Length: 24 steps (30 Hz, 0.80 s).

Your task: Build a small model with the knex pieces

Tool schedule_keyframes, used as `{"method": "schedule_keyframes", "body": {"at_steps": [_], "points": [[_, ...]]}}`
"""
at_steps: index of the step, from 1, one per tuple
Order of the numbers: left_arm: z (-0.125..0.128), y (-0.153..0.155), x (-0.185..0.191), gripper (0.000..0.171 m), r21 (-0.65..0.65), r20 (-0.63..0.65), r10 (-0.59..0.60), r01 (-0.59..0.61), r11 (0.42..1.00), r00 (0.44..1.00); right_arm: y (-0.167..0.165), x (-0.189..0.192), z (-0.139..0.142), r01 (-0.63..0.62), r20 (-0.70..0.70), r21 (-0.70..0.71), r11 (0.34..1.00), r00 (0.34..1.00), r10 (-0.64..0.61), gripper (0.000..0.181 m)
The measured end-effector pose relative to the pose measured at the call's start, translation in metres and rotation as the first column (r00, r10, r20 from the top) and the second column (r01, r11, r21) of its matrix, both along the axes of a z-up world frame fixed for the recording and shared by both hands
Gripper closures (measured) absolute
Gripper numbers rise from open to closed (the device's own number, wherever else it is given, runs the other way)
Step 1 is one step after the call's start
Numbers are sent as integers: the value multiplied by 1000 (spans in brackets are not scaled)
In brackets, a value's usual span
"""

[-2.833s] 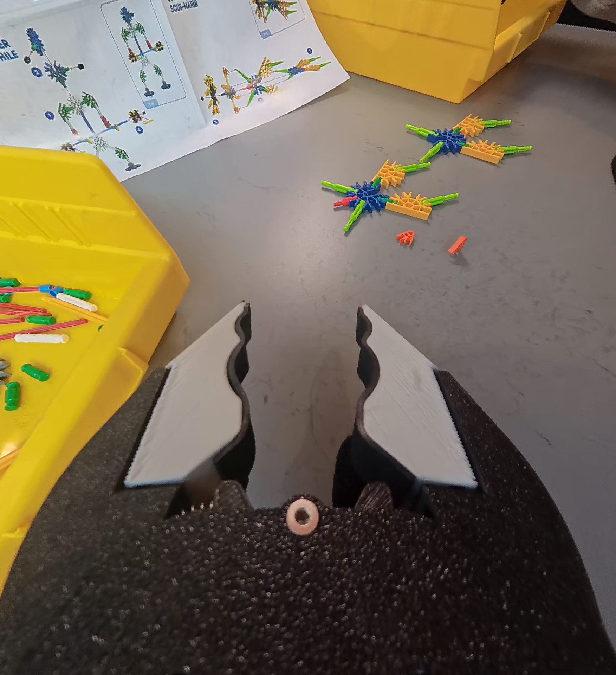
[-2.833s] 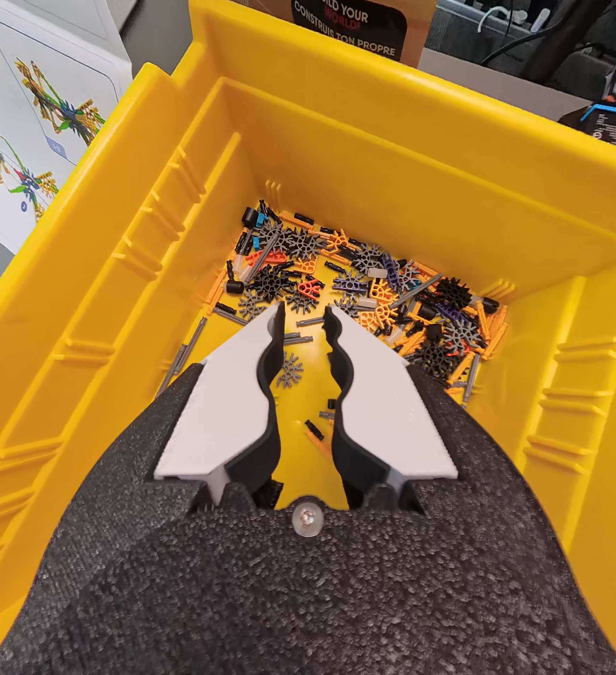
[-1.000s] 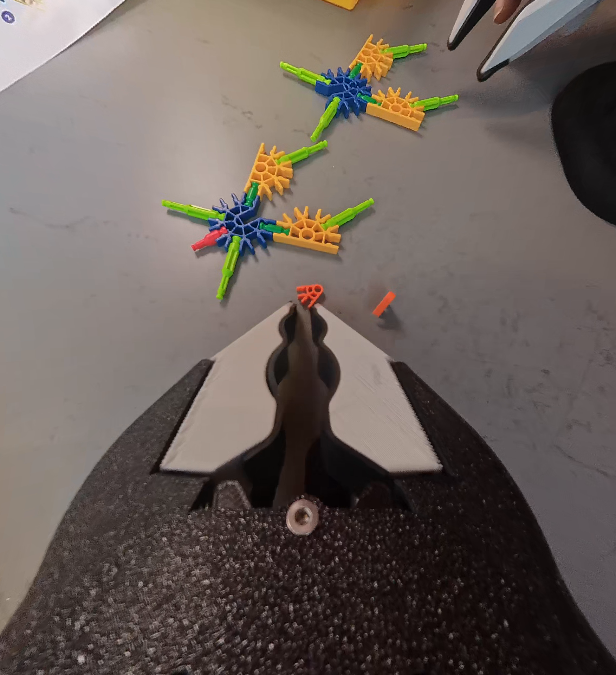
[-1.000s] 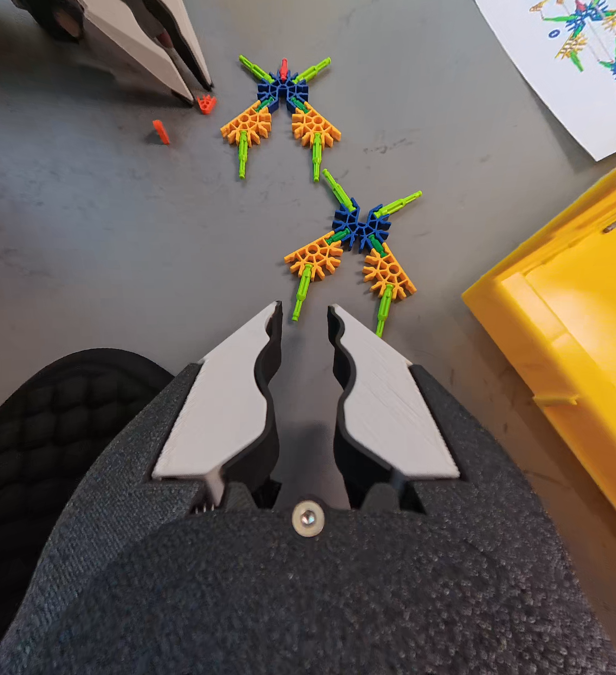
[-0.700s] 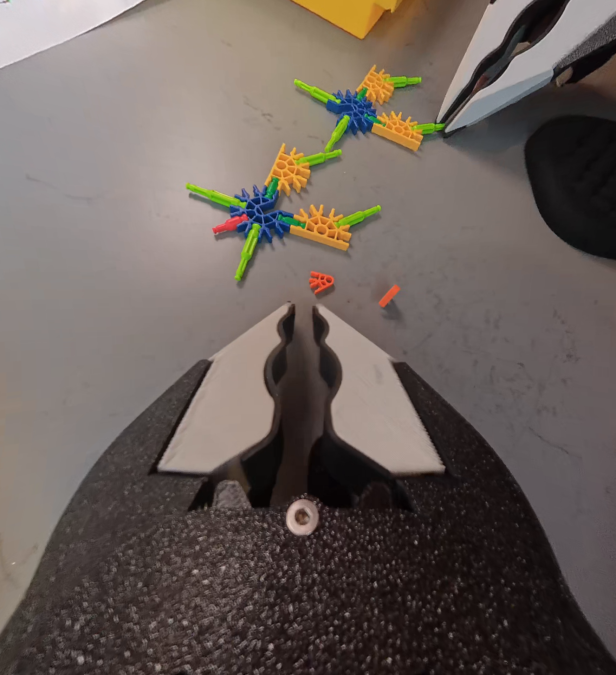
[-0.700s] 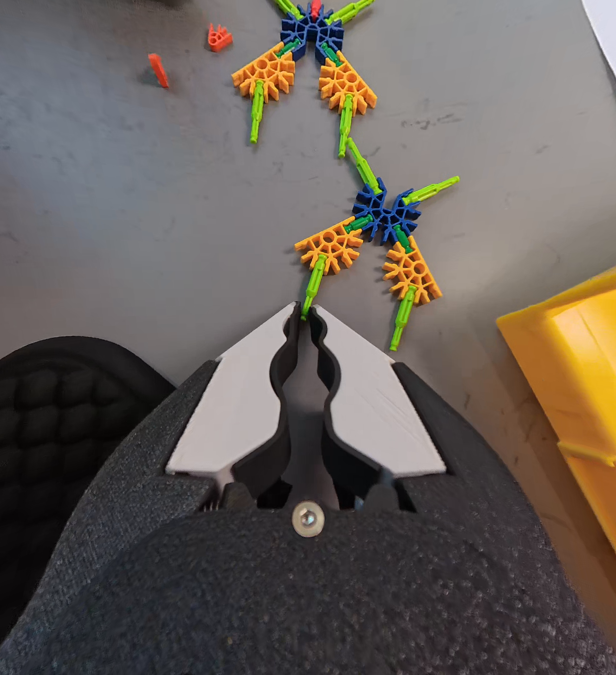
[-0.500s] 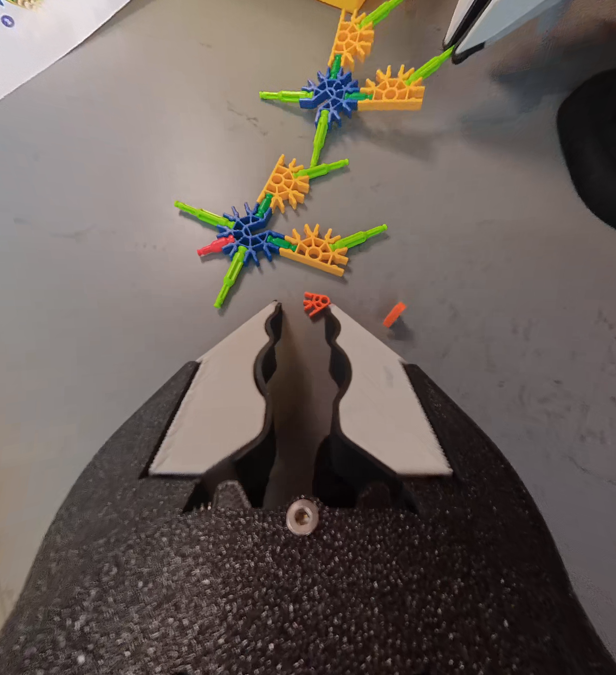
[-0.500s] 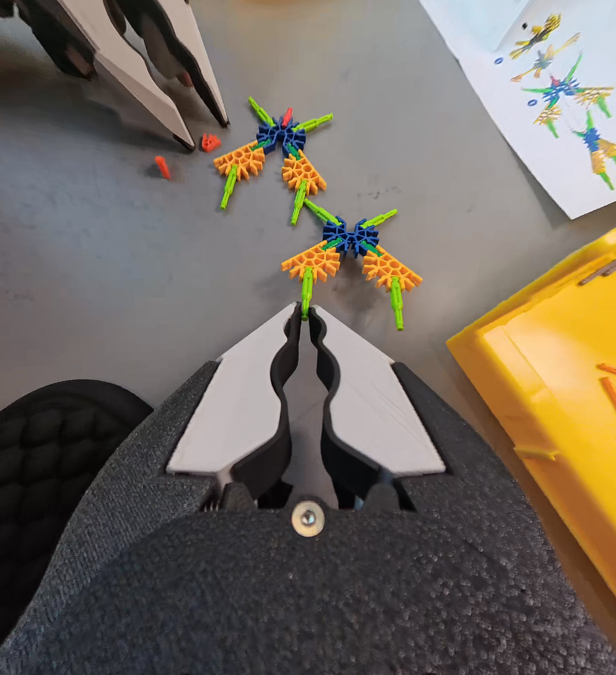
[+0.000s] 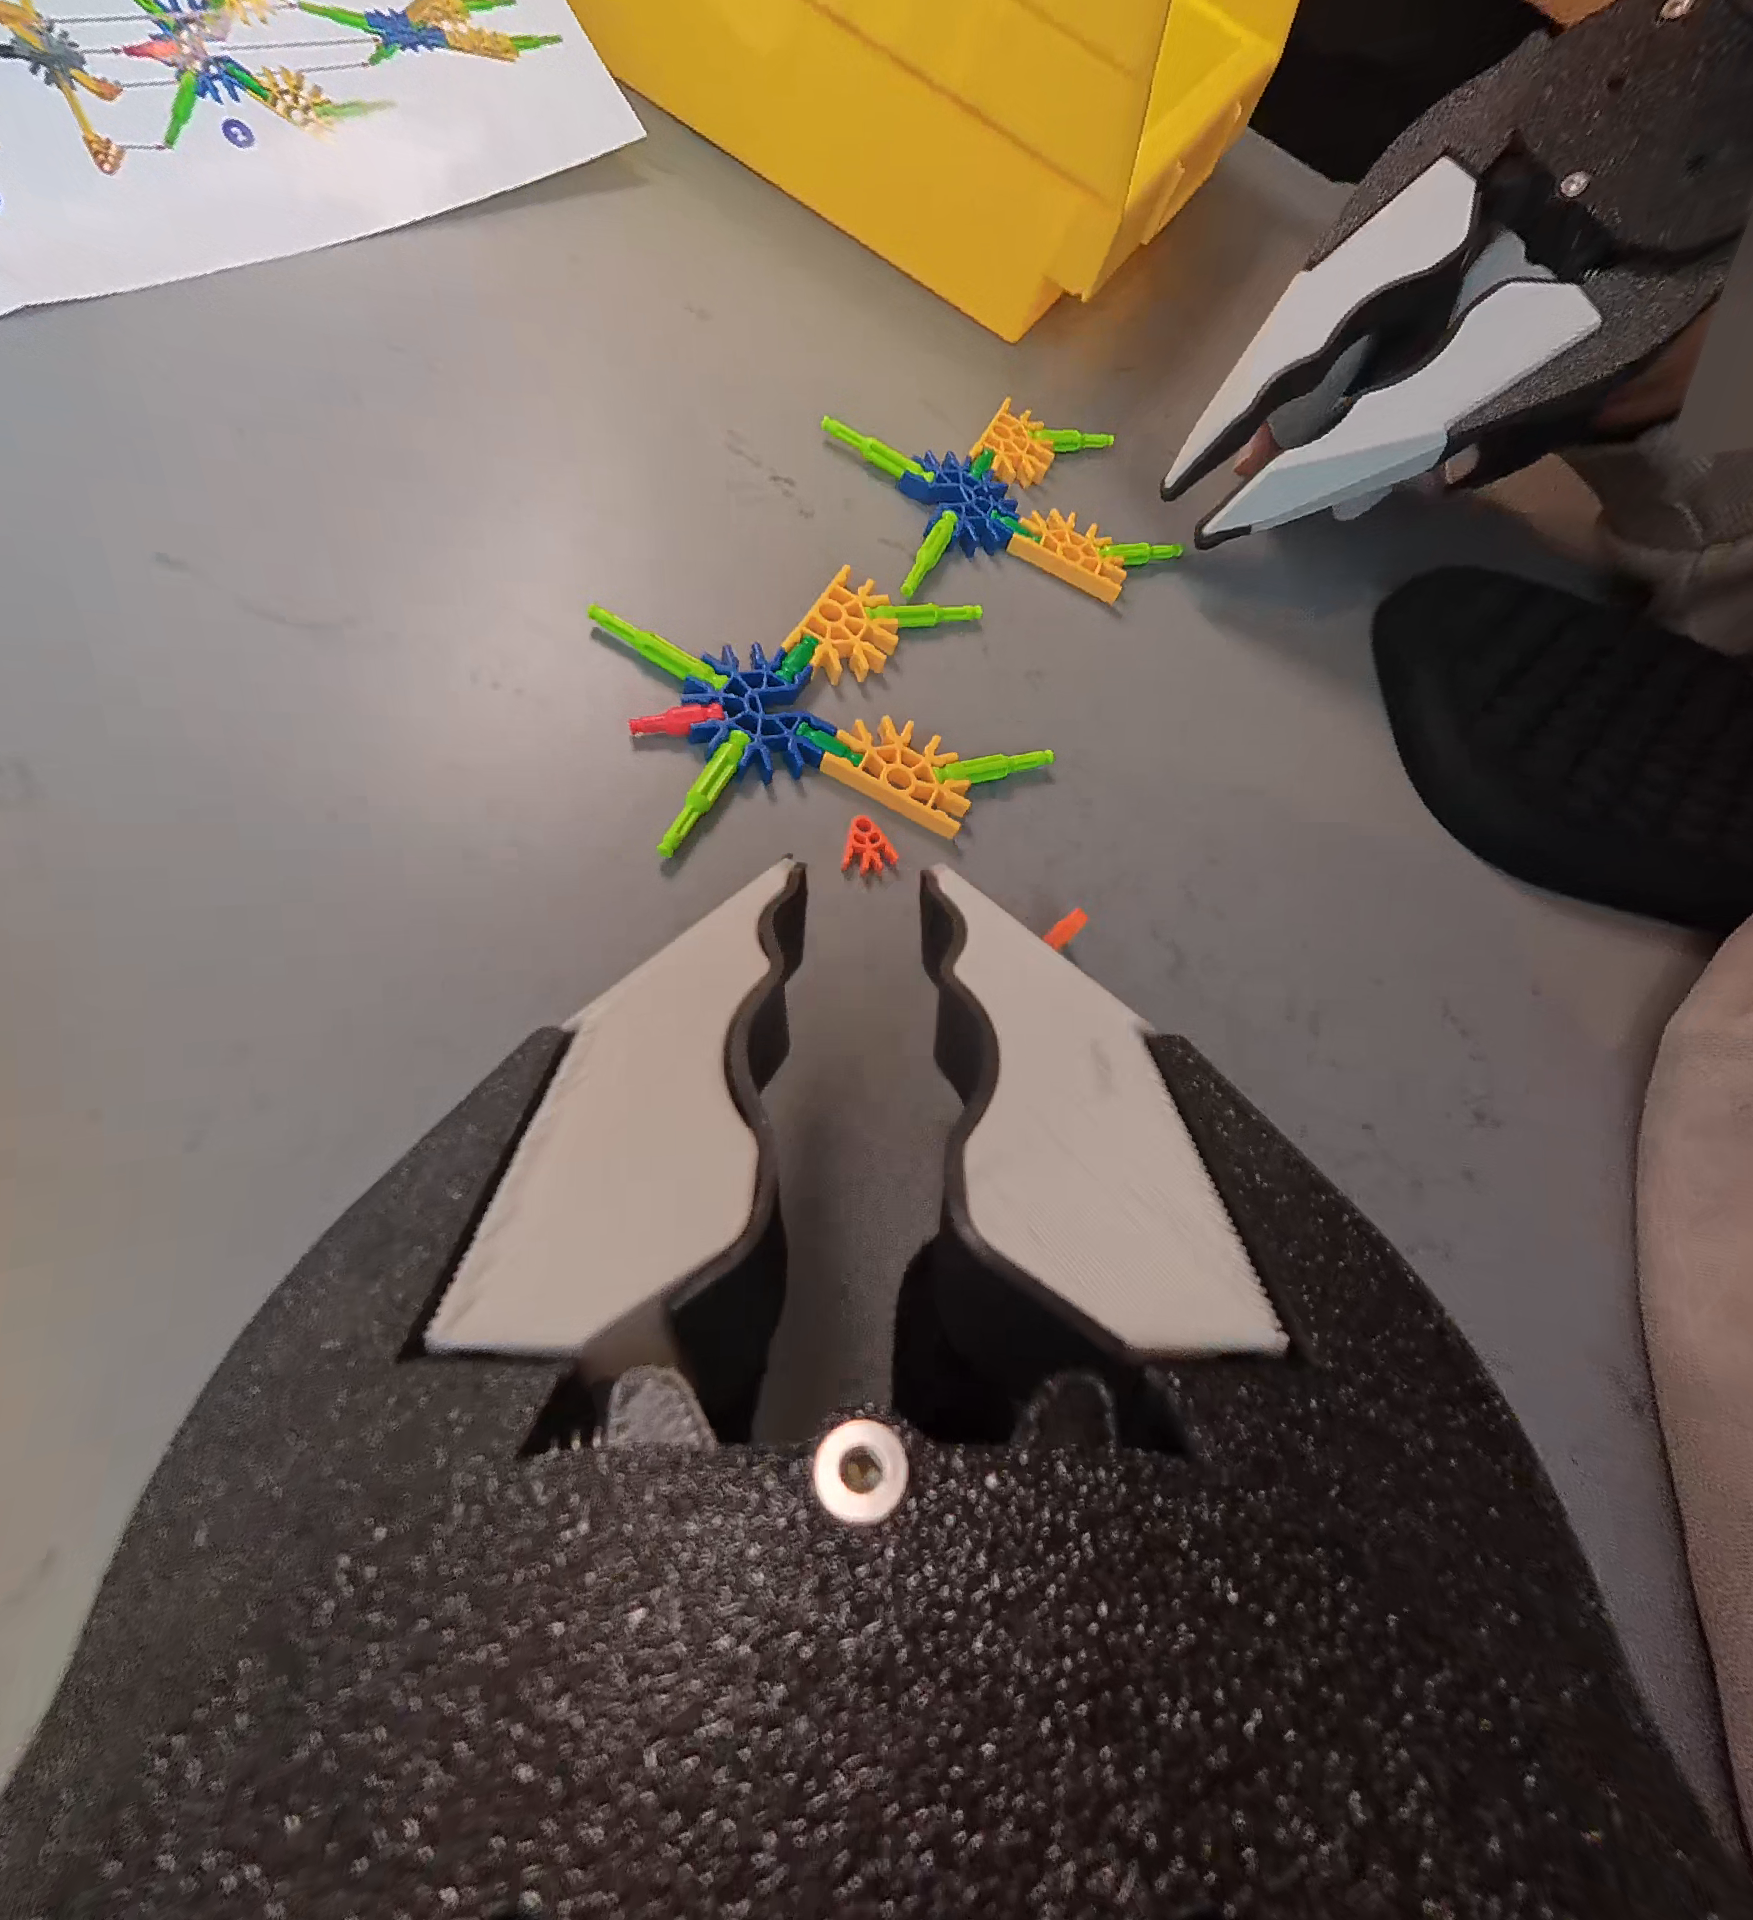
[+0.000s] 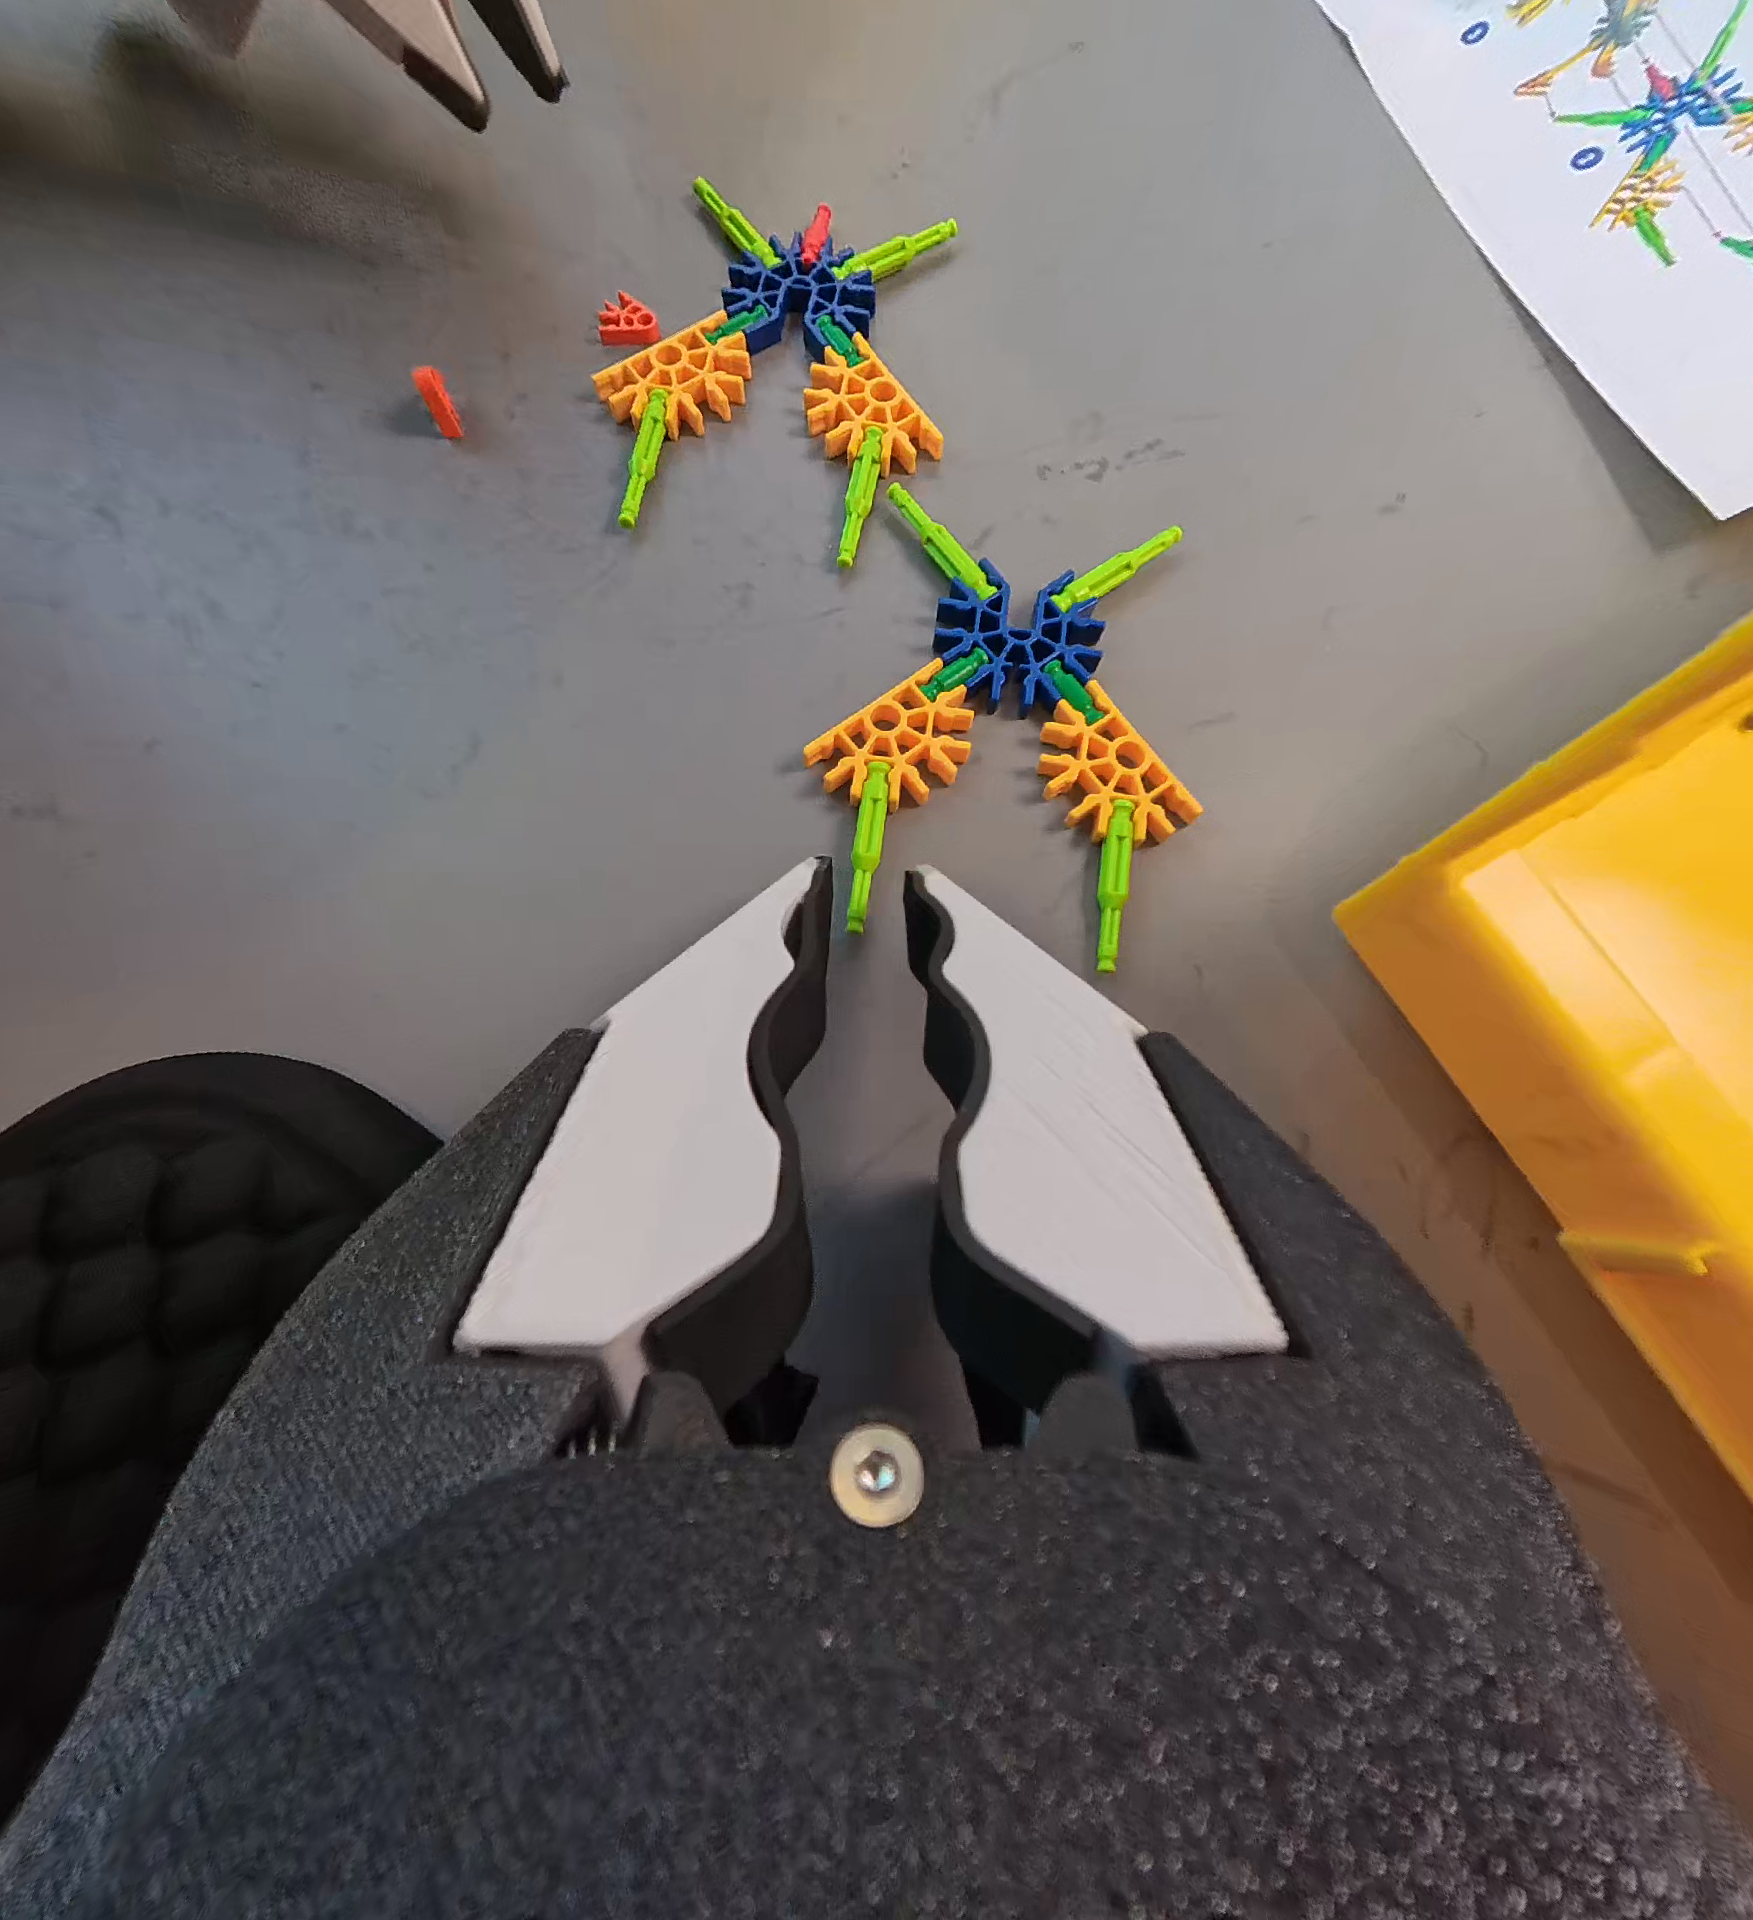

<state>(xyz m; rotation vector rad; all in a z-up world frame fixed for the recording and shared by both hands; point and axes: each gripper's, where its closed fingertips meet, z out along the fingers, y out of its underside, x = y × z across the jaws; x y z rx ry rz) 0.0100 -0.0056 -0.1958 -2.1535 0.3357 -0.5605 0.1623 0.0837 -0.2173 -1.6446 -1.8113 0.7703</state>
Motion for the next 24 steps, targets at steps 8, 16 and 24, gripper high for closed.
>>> {"method": "schedule_keyframes", "body": {"at_steps": [8, 16, 24], "points": [[-15, -17, 42, 136, -25, -116, -149, 148, 989, 982, 14, -6, 45, 43, -255, 15, 999, 966, -38, 161], [-32, -18, 53, 168, -96, -228, -213, 196, 976, 950, 65, 22, 93, 278, -490, 4, 961, 838, -240, 162], [-30, -20, 51, 154, -121, -119, -177, 163, 979, 977, 118, 69, 113, 528, -572, -89, 845, 667, -477, 162]]}}
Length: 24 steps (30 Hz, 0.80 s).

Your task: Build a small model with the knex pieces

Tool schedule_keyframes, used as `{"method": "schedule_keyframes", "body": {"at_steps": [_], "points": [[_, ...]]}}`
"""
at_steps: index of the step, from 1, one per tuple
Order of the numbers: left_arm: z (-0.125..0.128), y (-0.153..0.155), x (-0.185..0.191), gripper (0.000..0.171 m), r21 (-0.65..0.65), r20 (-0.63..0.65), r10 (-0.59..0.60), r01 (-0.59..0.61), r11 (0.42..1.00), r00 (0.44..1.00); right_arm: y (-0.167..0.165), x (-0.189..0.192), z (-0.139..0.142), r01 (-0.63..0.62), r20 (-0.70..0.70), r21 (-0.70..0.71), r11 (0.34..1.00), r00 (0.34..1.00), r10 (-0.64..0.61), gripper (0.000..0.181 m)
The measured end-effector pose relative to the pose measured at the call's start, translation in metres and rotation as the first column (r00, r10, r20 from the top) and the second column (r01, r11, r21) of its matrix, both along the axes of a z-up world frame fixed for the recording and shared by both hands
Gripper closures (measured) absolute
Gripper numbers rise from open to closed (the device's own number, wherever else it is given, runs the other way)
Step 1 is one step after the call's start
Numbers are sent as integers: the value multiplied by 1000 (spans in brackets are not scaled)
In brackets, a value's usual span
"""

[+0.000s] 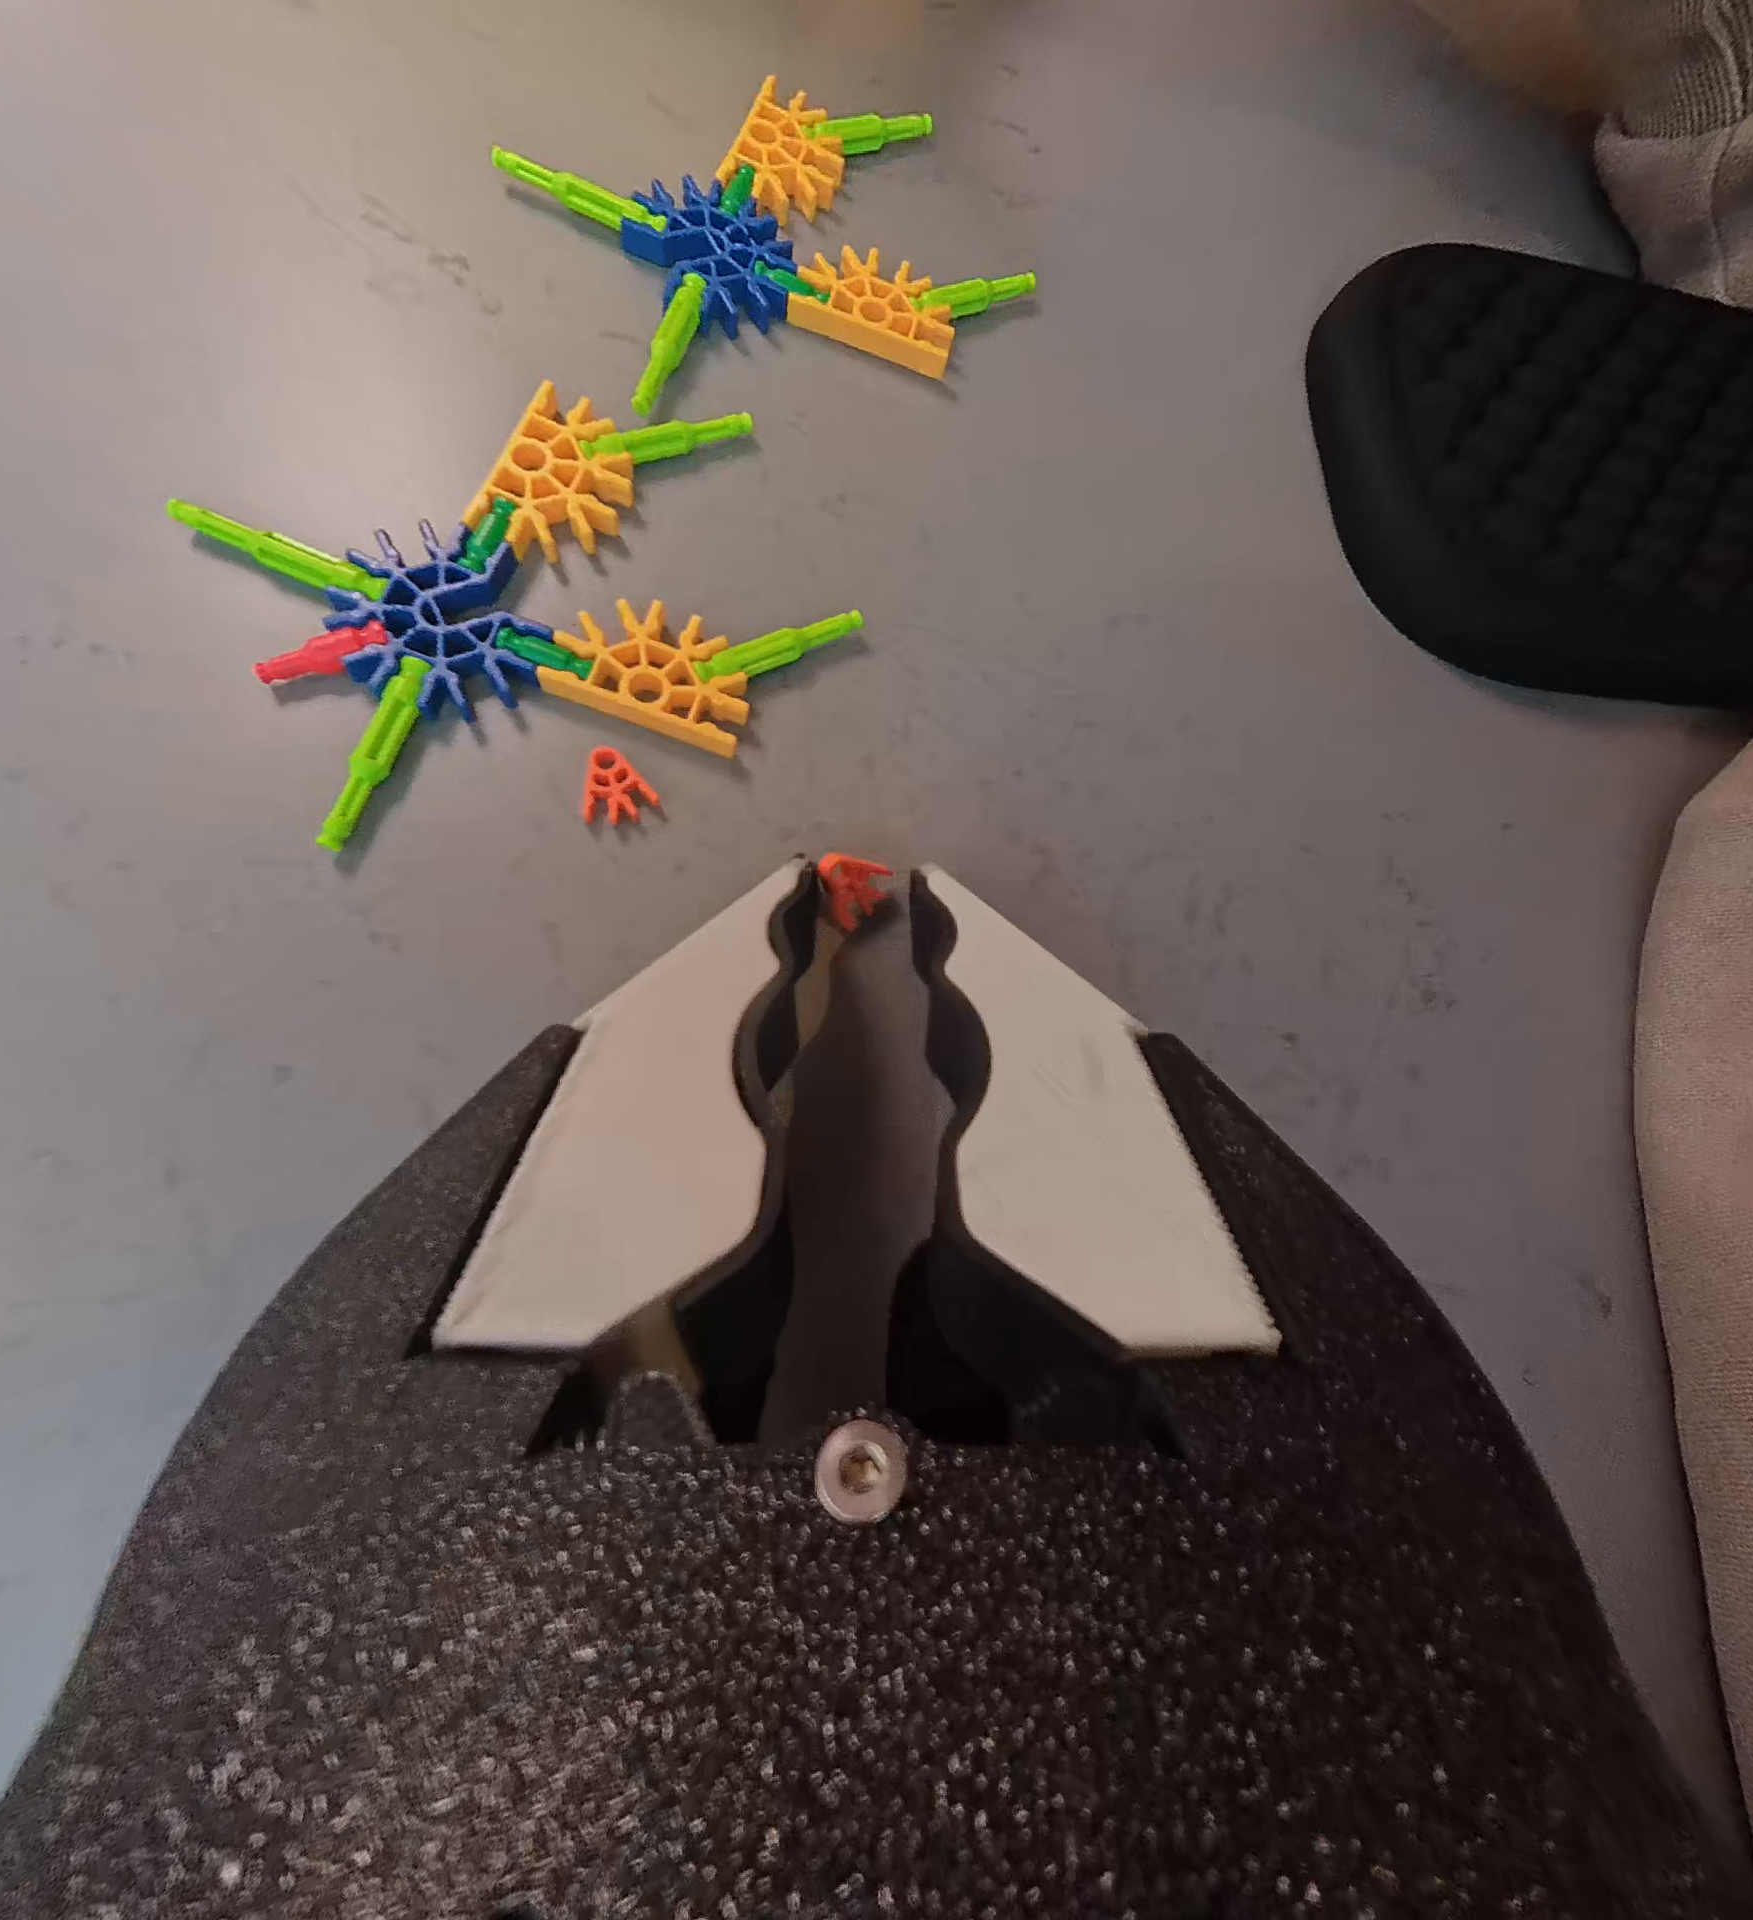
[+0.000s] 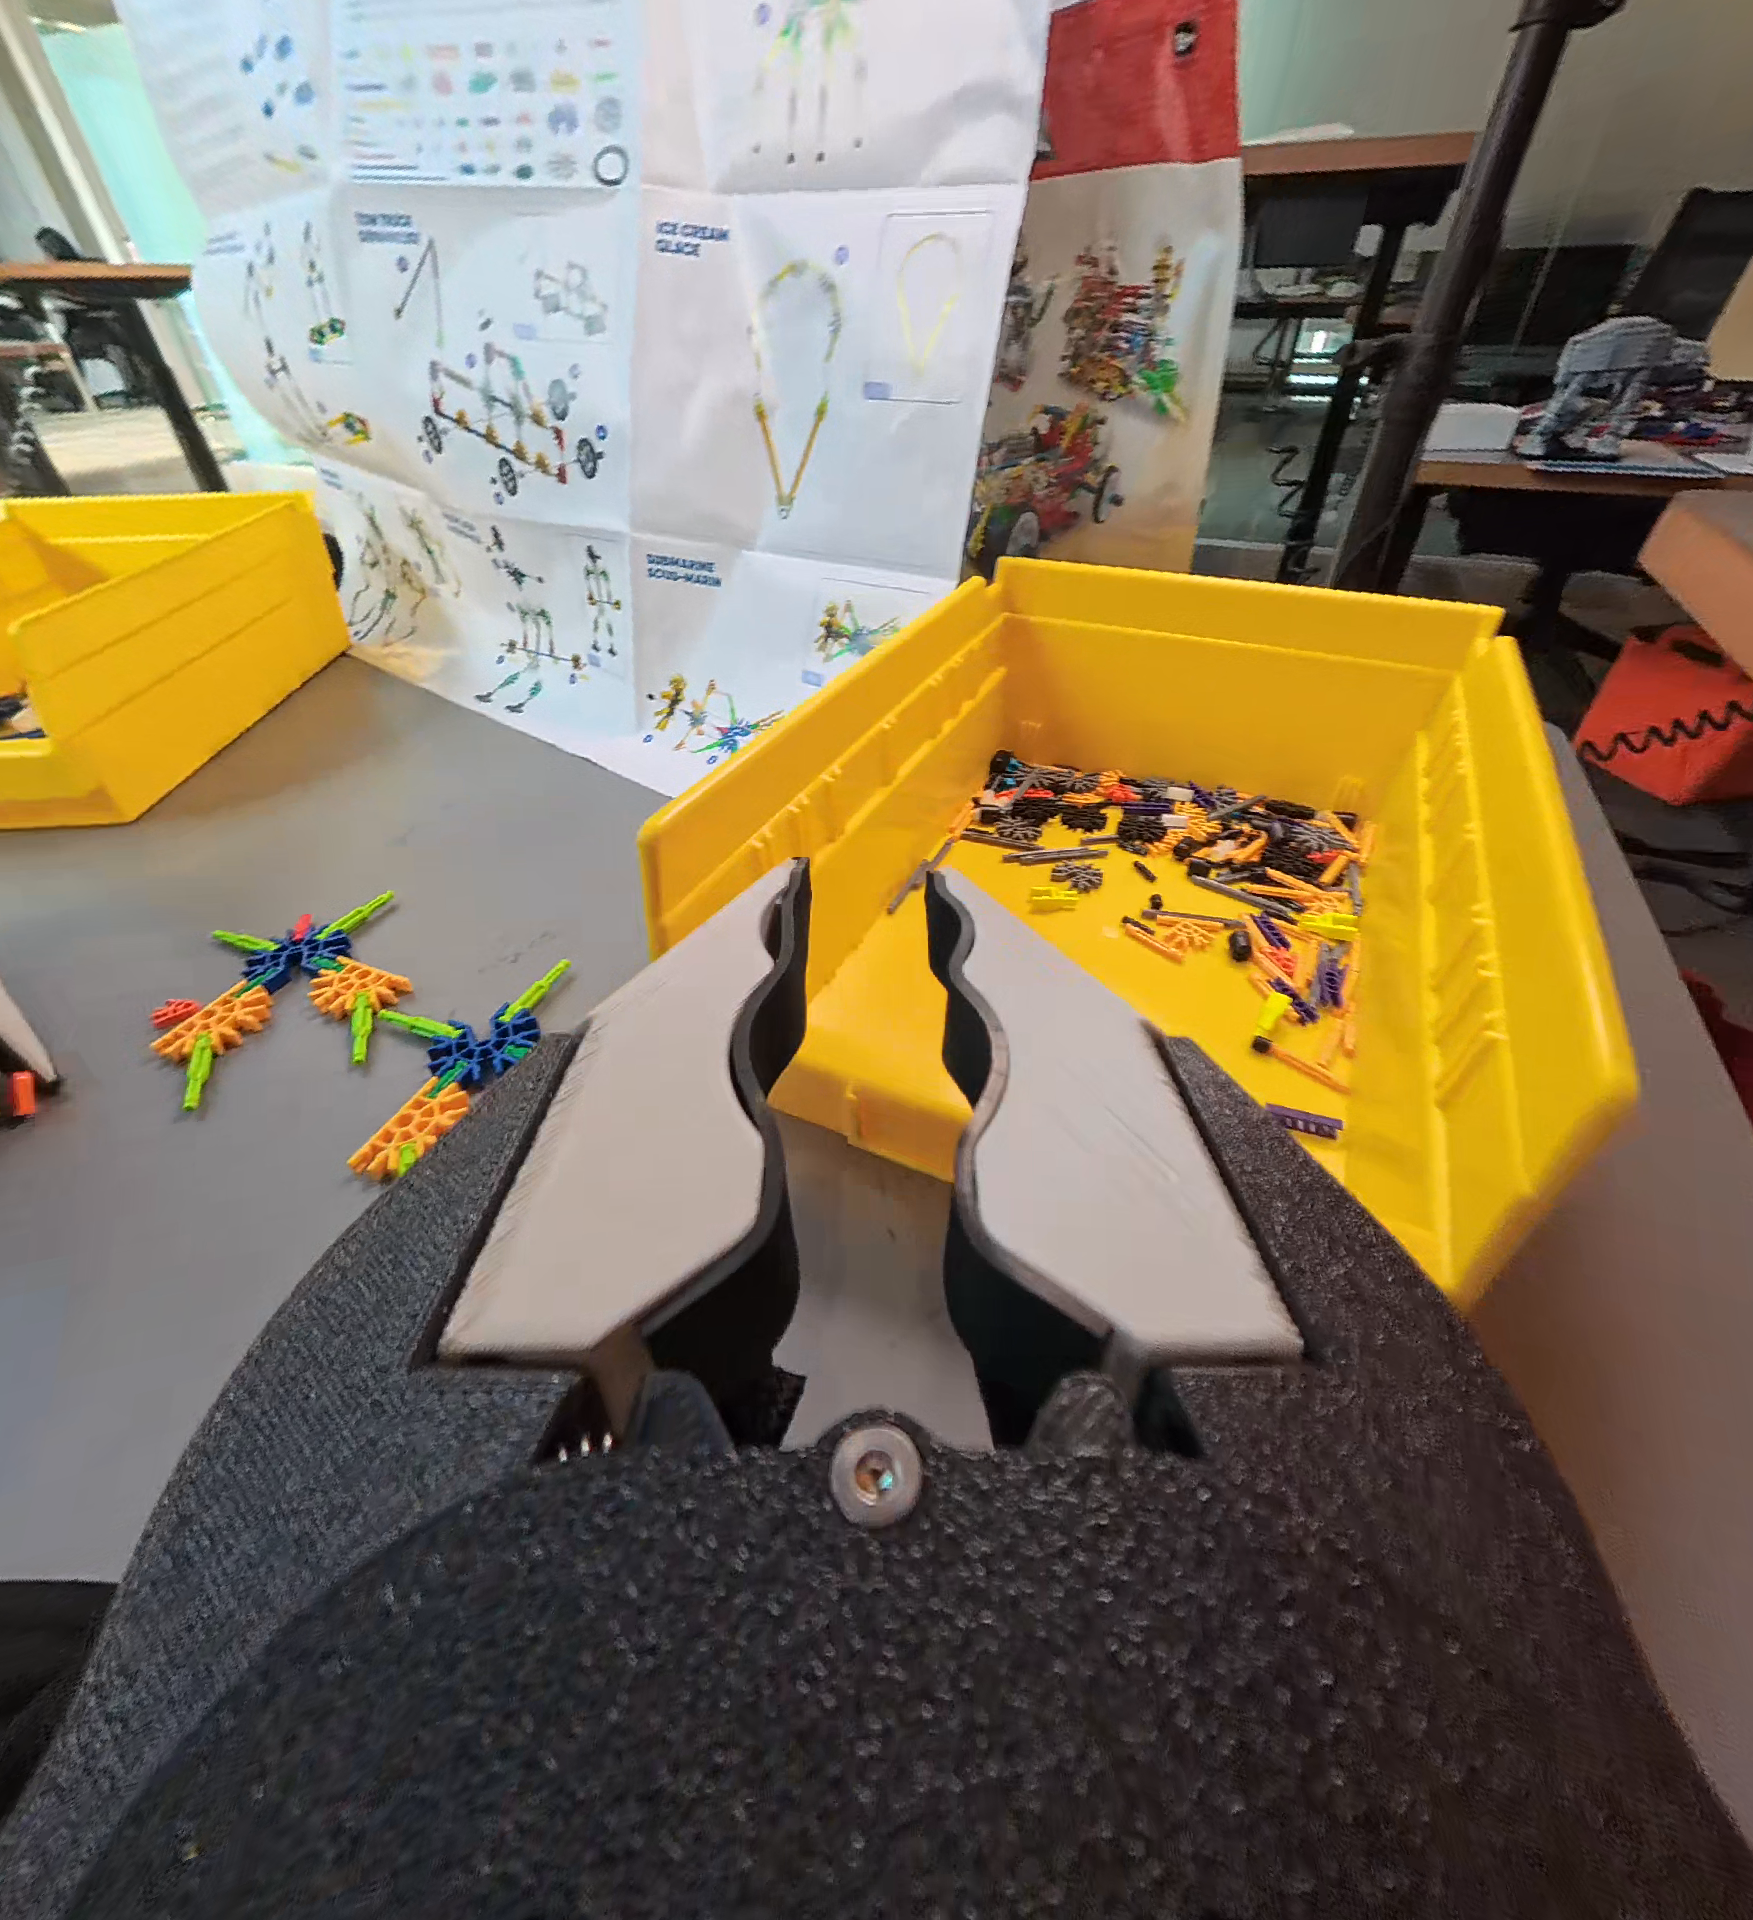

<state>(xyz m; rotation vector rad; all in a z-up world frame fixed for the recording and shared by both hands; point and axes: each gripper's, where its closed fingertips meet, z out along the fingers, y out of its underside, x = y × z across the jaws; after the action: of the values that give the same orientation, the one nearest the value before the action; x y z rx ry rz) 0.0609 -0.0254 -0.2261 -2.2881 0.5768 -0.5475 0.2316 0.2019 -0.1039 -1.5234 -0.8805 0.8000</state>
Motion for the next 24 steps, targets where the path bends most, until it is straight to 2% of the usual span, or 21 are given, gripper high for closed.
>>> {"method": "schedule_keyframes", "body": {"at_steps": [1, 6, 13, 16, 19, 22, 24], "points": [[2, 2, -3, 147, 13, -7, 18, -18, 1000, 1000, 6, 5, 0, 33, -3, -4, 999, 999, -33, 161], [19, 13, -28, 143, 92, 13, 145, -146, 985, 989, 26, 24, 1, 147, 1, -6, 989, 989, -147, 161], [47, 6, -78, 138, 217, 35, 314, -314, 924, 949, 39, 21, -2, 171, 69, -10, 985, 983, -170, 159], [53, -8, -101, 137, 246, 37, 370, -367, 897, 928, 48, 9, -5, 146, 201, 5, 989, 969, -144, 159], [52, -22, -122, 137, 256, 33, 412, -406, 877, 911, 67, -12, -6, 107, 359, 20, 994, 927, -107, 160], [47, -29, -136, 137, 268, 66, 448, -448, 853, 892, 95, -52, -8, 36, 448, -6, 999, 894, -29, 170], [46, -30, -141, 137, 285, 93, 468, -474, 833, 879, 120, -82, -24, 16, 506, -56, 998, 862, 15, 171]]}}
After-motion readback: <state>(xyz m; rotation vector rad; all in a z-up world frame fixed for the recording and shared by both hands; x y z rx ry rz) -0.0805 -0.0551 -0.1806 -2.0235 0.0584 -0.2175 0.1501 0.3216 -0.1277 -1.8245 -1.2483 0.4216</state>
